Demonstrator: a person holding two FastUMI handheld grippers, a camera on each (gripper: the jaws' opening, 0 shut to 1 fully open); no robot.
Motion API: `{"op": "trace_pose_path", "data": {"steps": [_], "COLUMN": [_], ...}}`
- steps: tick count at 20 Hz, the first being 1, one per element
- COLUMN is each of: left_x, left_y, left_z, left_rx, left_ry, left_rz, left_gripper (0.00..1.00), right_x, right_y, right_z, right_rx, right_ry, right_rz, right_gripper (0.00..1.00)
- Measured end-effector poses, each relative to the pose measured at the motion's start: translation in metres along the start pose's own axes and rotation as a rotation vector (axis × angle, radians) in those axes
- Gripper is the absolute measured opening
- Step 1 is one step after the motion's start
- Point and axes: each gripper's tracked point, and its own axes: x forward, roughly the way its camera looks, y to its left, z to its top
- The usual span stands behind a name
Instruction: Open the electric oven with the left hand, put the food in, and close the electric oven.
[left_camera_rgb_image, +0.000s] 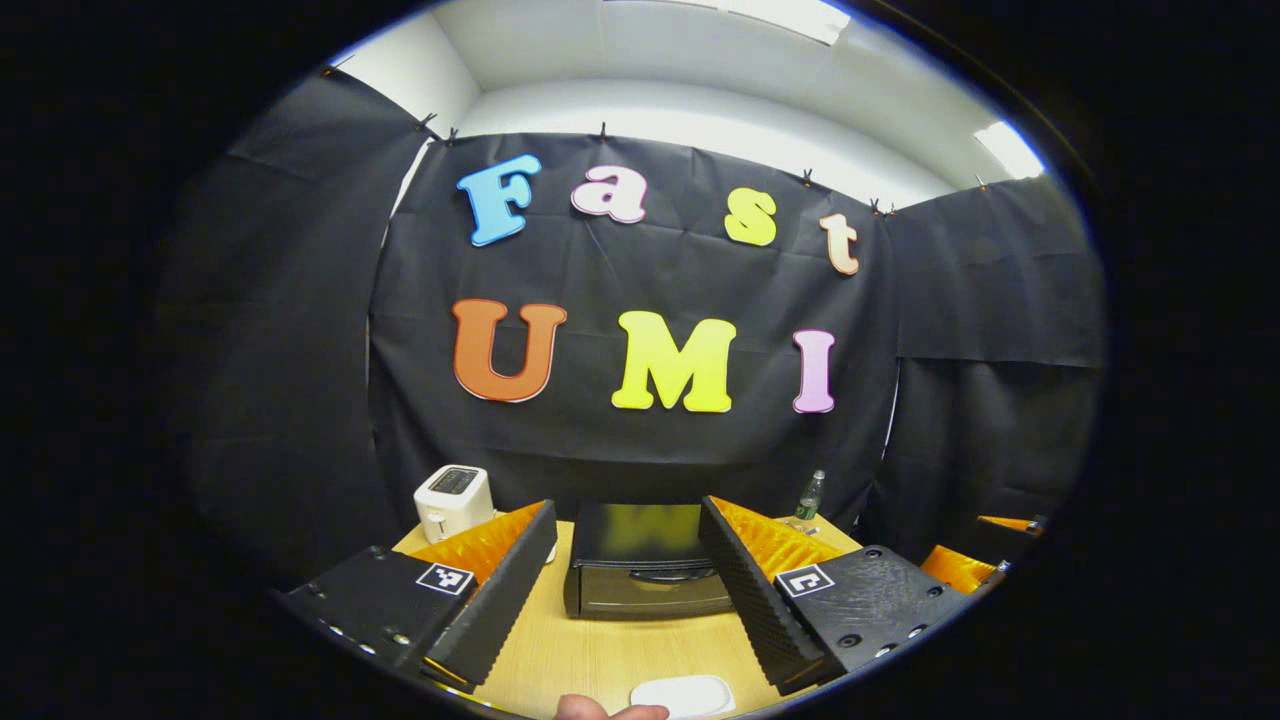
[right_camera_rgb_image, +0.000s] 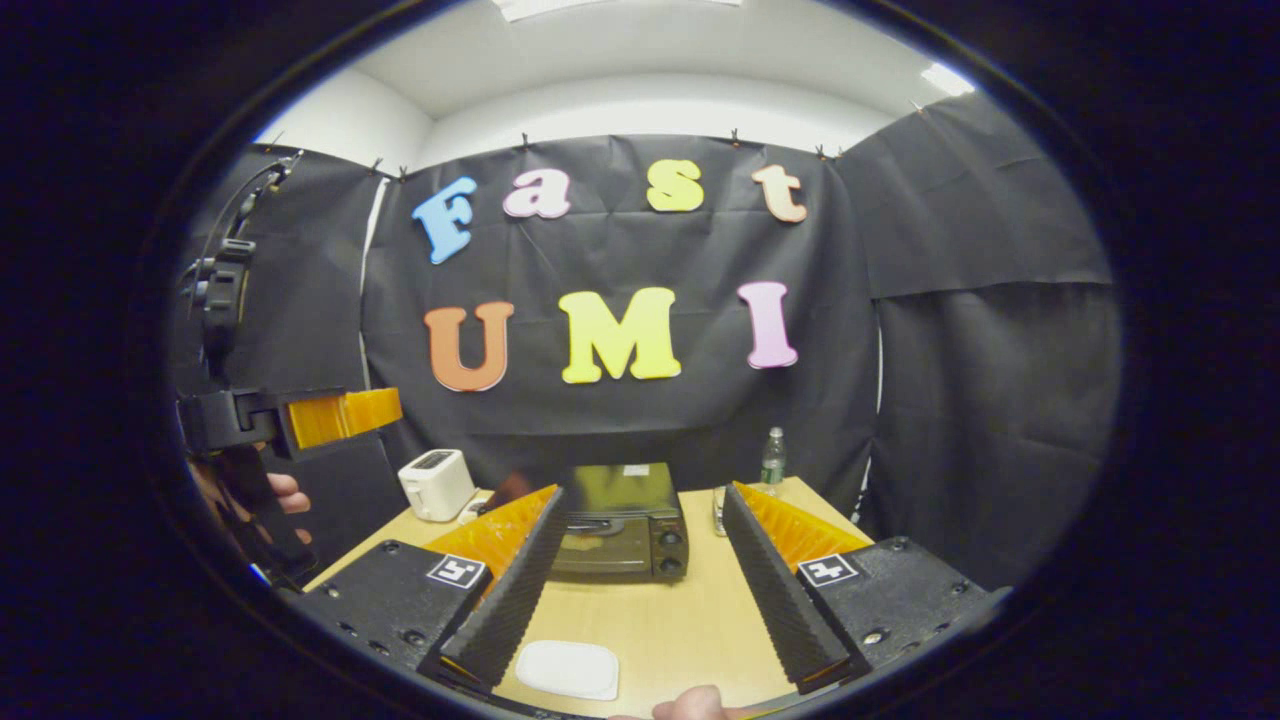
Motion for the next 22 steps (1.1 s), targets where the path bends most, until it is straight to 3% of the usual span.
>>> {"op": "trace_pose_path", "data": {"steps": [4,11,22], "left_x": [-0.056,-0.126,-0.171], "left_y": [0.026,0.042,0.026], "left_z": [0.002,-0.016,-0.02], "left_rx": [0.003,-0.049,-0.015], "left_ry": [-0.015,0.002,0.002], "left_rz": [0.031,0.05,0.041], "left_gripper": [0.94,0.94,0.94], "right_x": [-0.027,-0.069,-0.097], "right_y": [0.032,0.061,0.062], "right_z": [0.011,0.001,0.011], "right_rx": [-0.017,-0.048,-0.023], "right_ry": [-0.045,-0.005,-0.035], "right_rz": [0.054,0.083,0.128], "right_gripper": [0.97,0.99,0.99]}}
